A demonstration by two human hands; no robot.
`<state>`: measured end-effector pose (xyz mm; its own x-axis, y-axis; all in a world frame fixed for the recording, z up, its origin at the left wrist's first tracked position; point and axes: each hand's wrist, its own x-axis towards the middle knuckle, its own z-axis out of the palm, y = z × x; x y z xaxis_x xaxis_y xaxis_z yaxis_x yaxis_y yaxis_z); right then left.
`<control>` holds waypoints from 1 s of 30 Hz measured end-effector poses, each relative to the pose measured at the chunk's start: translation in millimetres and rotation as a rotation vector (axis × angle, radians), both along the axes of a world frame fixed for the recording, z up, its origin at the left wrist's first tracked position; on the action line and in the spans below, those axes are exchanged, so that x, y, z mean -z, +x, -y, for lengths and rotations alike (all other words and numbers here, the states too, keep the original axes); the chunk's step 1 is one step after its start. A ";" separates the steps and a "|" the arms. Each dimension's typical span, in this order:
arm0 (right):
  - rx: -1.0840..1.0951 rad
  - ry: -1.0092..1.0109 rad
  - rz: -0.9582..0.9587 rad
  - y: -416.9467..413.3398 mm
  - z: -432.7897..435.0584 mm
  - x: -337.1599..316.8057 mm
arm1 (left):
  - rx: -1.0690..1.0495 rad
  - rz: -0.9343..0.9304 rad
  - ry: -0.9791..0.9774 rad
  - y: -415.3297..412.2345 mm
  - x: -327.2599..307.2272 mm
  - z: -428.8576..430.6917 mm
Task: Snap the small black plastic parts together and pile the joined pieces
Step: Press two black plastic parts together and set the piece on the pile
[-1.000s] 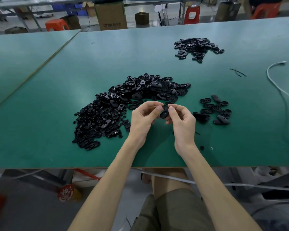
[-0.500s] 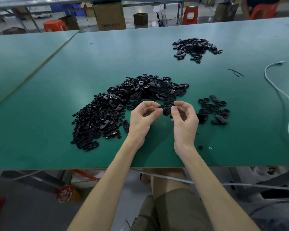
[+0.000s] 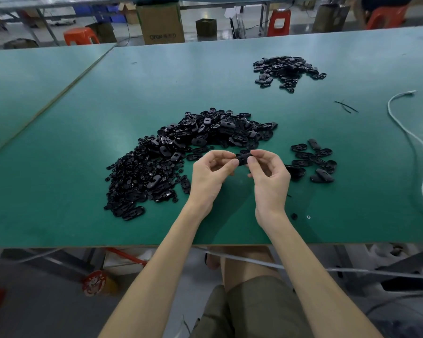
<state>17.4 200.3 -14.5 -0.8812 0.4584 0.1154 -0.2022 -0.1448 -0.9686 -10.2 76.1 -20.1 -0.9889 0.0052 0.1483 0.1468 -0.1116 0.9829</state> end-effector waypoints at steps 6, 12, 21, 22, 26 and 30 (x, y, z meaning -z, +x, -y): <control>-0.011 0.012 -0.001 -0.3 -0.3 0.8 | -0.006 0.011 -0.015 -1.4 1.3 -0.3; -0.035 0.033 -0.002 0.3 -0.2 0.1 | -0.004 0.003 -0.049 -1.3 2.3 -0.4; -0.096 -0.013 -0.016 0.3 -2.2 0.6 | -0.027 0.004 -0.046 -1.5 2.4 -0.3; -0.102 -0.020 -0.018 0.4 -2.2 0.6 | -0.030 0.007 -0.043 -1.2 2.0 -0.4; -0.133 -0.019 -0.023 0.6 -2.0 -0.6 | -0.042 0.021 -0.027 0.2 -0.3 -0.4; -0.144 -0.034 -0.019 0.7 -1.8 -1.0 | -0.063 0.023 -0.009 0.9 -1.3 0.3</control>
<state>18.1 202.1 -13.4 -0.9358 0.3317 0.1192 -0.1953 -0.2064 -0.9588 -9.3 75.9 -18.9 -0.9905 -0.0563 0.1252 0.1301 -0.0944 0.9870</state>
